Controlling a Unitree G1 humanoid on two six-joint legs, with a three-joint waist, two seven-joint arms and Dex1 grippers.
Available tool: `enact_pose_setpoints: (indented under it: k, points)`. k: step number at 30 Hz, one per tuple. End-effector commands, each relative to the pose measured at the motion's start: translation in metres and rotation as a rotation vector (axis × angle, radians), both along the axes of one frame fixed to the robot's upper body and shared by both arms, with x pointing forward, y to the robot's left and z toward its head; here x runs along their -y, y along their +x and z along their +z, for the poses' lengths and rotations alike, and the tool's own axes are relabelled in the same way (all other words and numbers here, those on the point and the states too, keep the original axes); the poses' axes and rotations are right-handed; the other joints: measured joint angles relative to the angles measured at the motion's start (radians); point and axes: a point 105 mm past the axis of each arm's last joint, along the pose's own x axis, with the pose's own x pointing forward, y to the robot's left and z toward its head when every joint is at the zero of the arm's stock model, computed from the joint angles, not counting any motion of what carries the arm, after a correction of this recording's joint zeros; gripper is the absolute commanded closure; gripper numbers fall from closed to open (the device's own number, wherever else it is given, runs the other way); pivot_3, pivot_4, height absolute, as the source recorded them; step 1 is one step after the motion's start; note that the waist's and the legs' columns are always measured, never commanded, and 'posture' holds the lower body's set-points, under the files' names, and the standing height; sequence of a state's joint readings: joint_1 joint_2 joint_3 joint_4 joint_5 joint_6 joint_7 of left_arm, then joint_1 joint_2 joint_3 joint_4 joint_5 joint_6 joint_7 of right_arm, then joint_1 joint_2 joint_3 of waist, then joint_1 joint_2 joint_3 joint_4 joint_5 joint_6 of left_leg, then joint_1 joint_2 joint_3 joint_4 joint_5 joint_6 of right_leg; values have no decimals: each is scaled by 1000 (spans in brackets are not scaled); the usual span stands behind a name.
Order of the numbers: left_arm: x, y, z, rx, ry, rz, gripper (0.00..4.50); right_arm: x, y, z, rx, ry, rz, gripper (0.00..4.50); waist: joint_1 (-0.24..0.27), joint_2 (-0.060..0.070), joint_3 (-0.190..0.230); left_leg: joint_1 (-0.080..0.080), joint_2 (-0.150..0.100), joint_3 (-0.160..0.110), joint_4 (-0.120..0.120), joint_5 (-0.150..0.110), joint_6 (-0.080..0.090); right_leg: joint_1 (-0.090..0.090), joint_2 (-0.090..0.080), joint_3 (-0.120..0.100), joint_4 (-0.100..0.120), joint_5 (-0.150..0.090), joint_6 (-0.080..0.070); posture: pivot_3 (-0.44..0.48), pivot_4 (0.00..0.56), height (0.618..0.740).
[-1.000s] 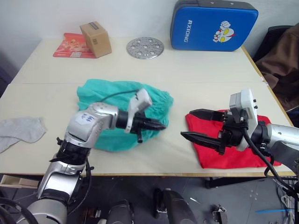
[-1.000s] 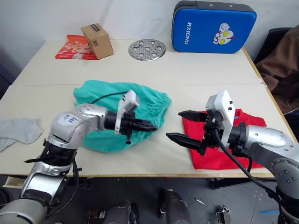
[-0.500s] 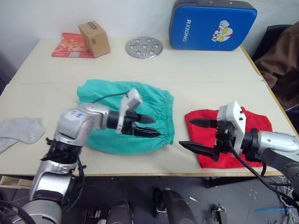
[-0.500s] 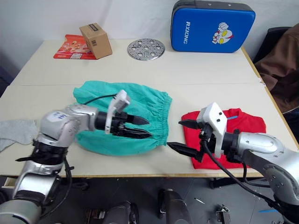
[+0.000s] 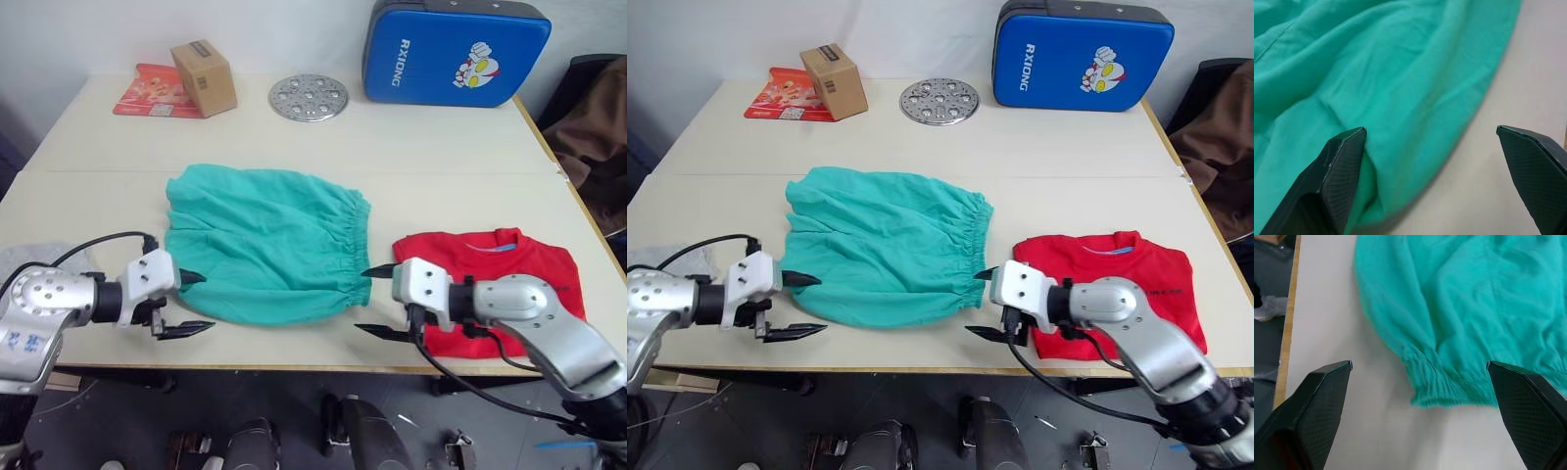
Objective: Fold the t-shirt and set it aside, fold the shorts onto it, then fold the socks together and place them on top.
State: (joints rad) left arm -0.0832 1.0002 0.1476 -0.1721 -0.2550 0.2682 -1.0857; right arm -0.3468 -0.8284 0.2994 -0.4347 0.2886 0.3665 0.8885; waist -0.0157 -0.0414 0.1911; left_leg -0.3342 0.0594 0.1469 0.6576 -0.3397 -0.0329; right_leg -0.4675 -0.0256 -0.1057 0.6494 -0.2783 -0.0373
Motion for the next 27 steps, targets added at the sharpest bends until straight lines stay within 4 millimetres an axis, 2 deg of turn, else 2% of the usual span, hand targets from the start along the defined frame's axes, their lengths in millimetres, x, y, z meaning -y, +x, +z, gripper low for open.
enact_pose_setpoints:
  k: [1,3,5,10,12,14,18,23,27]
  points:
    - [-1,7,8,128,39,17,8,-9,8,-4,72,-33,51,180,3,0,0,1,0,0,0,-2,2,1,0,0,-1,0,0,0,150,740]
    - [3,6,10,137,18,8,0,-13,12,-7,76,-27,60,629,3,0,0,0,0,0,0,-2,2,1,0,0,-1,0,0,0,150,740]
    - [5,5,11,138,14,3,0,-13,18,-8,79,-26,59,1297,3,0,0,0,0,0,0,-2,1,1,0,0,-1,1,0,0,150,740]
    - [4,6,26,164,-41,18,0,4,28,-4,126,-78,53,3112,-1,0,0,0,1,1,1,-2,1,1,0,-1,-2,1,0,0,150,740]
    - [-3,10,32,171,-40,50,0,11,29,-2,124,-80,48,3868,-1,0,0,0,1,1,1,-3,1,1,0,-1,-2,1,0,0,150,740]
    - [-26,14,29,170,42,84,0,19,32,0,135,-93,37,4478,-2,0,0,0,1,1,1,-3,1,1,0,-1,-2,1,0,0,150,740]
    - [-52,19,36,152,37,149,0,23,35,6,158,-101,34,4478,-13,0,0,1,1,1,1,-3,1,1,0,-2,-1,1,0,0,150,740]
    - [-69,17,47,133,35,156,0,20,35,11,167,-79,32,4478,-14,0,0,1,2,1,1,-3,0,1,1,-2,-1,1,0,0,150,740]
    - [-54,14,50,107,16,91,0,17,33,6,162,-70,31,4478,-12,0,0,0,2,1,2,-3,1,1,0,-3,-1,1,0,0,150,740]
